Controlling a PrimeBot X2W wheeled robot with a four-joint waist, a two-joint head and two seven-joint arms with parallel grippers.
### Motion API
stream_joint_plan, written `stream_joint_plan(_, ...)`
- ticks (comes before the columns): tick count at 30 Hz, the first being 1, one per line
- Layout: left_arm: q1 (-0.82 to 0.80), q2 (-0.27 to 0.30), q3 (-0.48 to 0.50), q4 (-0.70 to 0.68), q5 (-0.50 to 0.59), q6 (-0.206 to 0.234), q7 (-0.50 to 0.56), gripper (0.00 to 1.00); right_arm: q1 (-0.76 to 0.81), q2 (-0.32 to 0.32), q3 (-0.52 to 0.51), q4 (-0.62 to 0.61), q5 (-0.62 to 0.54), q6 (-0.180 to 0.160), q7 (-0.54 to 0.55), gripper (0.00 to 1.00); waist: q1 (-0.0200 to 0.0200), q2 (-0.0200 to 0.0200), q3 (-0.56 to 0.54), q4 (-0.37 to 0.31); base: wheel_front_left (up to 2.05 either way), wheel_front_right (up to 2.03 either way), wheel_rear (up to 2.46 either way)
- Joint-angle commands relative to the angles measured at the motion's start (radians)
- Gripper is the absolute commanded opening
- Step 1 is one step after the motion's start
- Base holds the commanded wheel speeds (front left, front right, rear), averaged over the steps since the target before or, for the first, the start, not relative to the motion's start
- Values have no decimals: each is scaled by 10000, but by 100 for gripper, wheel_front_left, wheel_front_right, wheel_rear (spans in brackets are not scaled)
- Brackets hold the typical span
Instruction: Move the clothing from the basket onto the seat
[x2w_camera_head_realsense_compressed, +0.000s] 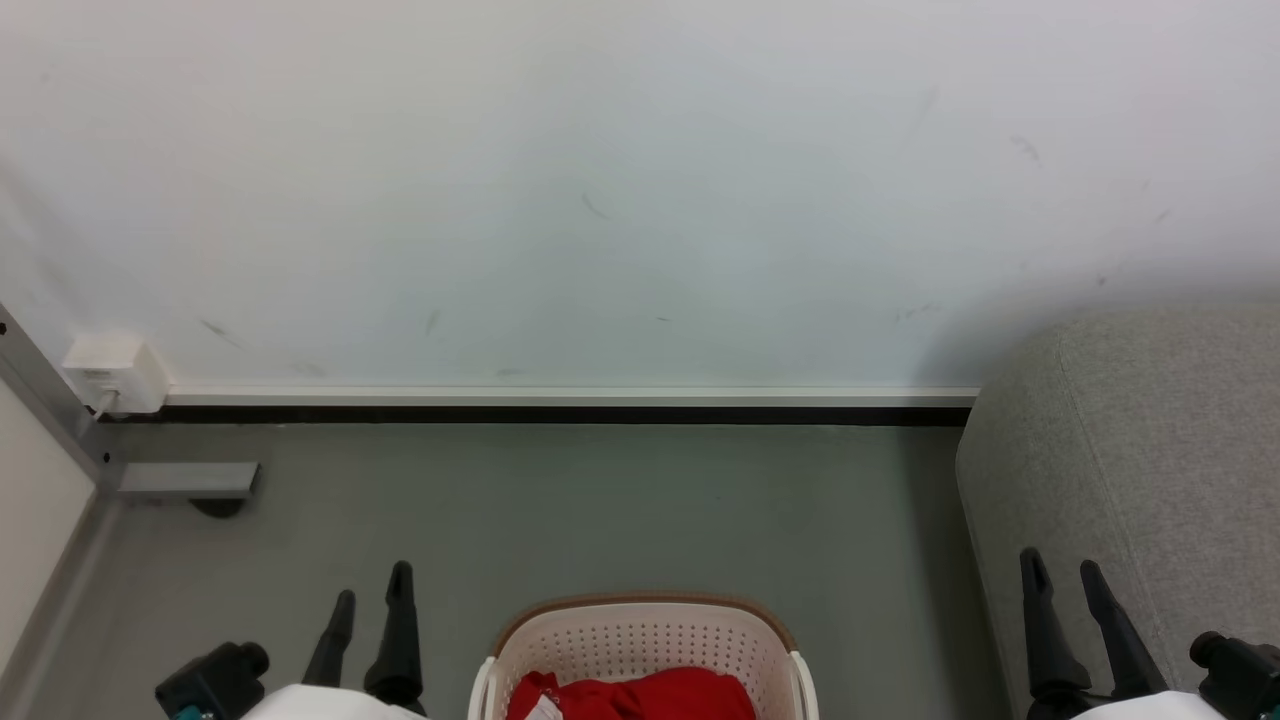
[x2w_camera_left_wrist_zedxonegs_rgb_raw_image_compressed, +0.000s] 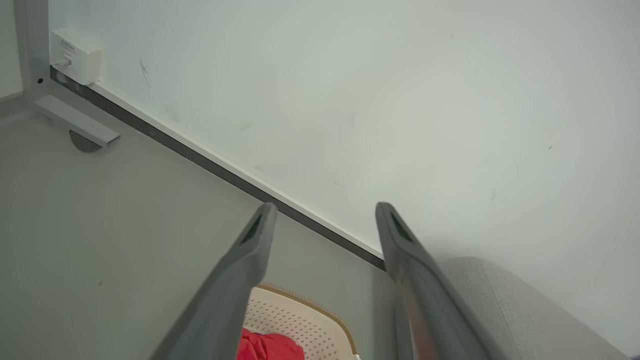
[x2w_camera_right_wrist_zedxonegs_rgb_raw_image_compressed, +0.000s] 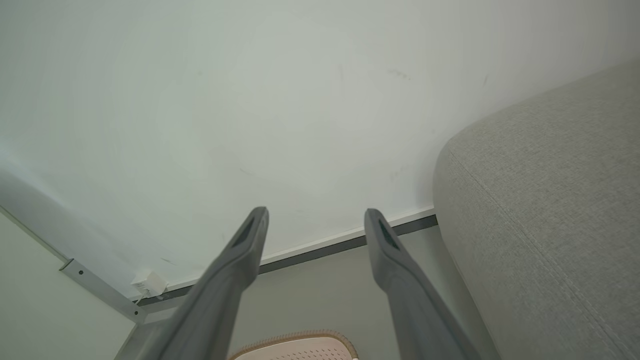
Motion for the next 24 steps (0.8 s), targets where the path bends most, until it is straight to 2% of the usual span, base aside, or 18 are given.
stream_joint_plan(1, 8, 117, -28, -180, 443, 77, -149, 100, 5, -114, 68, -133, -427, -10, -132, 100, 0, 0, -1, 6, 0, 0, 0)
stream_joint_plan(12, 115, 219, -183, -459, 1723, 394, -438, 100, 102, -129, 251, -184, -1760, -11, -439, 100, 0, 0, -16, 35, 0, 0, 0)
stream_joint_plan(24, 307, 331, -382, -180, 2894, 486, -749, 100, 190, -142, 56, -6, -2460, -13, -750, 100, 0, 0, -43, 64, 0, 0, 0)
